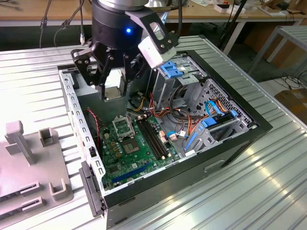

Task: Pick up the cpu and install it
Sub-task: 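Pick up the cpu and move it towards the insertion slot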

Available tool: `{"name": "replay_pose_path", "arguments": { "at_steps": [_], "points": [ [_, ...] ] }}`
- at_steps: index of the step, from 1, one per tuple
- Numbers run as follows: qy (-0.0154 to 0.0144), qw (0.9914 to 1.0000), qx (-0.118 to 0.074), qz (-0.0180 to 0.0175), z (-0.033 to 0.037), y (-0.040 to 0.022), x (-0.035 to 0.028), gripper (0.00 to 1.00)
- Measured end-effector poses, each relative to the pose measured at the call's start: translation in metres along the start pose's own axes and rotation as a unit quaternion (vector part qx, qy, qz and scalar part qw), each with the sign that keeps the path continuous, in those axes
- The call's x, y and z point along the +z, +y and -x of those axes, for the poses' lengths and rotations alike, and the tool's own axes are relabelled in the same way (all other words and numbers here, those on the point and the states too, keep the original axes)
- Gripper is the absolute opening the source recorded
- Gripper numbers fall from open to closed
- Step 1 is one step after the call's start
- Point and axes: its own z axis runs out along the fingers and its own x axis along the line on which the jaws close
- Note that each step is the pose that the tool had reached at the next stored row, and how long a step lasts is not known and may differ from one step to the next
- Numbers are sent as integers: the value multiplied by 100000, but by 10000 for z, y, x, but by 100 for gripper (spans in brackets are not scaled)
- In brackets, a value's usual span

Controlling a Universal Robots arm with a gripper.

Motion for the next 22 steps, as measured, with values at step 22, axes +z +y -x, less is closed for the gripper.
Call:
{"name": "replay_pose_path", "arguments": {
  "at_steps": [22],
  "points": [
    [-102, 99999, 536, 13, 658, 13, 21, 47]
  ]
}}
